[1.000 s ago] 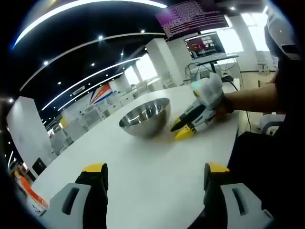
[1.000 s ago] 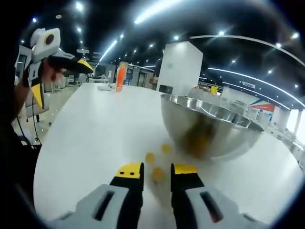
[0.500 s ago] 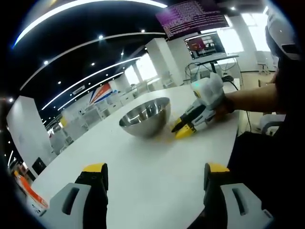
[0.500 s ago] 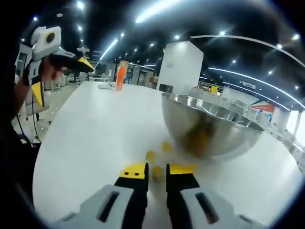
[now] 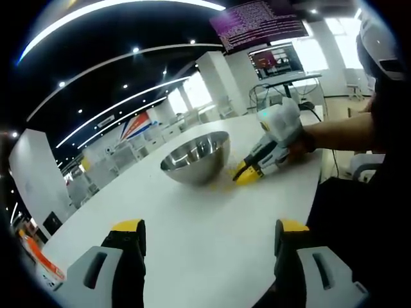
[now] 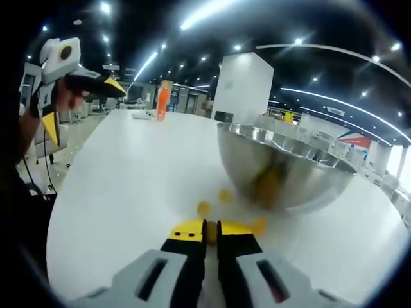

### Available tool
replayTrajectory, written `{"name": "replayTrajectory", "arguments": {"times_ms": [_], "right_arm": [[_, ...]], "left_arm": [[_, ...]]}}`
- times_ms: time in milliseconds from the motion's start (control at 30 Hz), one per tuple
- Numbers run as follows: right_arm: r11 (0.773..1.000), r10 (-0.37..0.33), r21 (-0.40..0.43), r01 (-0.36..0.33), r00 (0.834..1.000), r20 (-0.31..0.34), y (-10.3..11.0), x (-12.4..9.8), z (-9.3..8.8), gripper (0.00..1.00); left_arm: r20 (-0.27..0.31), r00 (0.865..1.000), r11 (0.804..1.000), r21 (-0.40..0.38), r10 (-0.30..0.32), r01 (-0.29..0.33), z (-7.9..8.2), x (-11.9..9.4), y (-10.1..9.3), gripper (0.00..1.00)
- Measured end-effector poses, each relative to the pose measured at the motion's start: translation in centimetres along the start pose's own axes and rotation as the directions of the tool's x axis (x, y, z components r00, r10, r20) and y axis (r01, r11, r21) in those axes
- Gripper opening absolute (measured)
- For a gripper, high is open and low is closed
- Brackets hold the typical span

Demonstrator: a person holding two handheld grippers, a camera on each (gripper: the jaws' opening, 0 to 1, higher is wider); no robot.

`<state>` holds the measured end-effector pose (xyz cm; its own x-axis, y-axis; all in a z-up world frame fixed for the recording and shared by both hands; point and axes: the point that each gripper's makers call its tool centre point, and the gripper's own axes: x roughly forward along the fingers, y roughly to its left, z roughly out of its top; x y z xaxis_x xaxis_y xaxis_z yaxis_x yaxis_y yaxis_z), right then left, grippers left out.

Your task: Pick up the QQ candy scattered on the table and place it into the stainless steel bowl on the table

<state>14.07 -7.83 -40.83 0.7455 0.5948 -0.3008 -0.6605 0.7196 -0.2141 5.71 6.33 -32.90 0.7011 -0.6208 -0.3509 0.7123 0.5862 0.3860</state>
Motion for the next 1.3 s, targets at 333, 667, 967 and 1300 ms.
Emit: {"name": "replayTrajectory", "arguments": {"times_ms": [333,667,967,1300], "right_arm": [[1.0,-0.005,0.008,0.005,0.999,0.036,-0.3,-0.6,1.8,0.07],[1.0,-0.01,-0.014,0.011,0.996,0.088,-0.4,-1.8,4.8,0.07],[1.0,-0.003,-0.029,0.007,0.991,0.133,0.5,-3.0,7.1,0.07],[0.998,0.005,-0.067,0.008,0.982,0.187,1.0,-4.2,9.9,0.07]], "left_arm": [[0.003,1.0,1.0,0.002,0.003,-0.003,0.3,-0.1,0.1,0.83],[0.003,1.0,1.0,0.006,0.004,-0.004,0.3,-0.1,0.2,0.83],[0.007,1.0,1.0,0.006,0.008,-0.008,0.4,-0.2,0.4,0.83],[0.008,1.0,1.0,0.005,0.011,-0.011,0.3,-0.2,0.4,0.83]]}}
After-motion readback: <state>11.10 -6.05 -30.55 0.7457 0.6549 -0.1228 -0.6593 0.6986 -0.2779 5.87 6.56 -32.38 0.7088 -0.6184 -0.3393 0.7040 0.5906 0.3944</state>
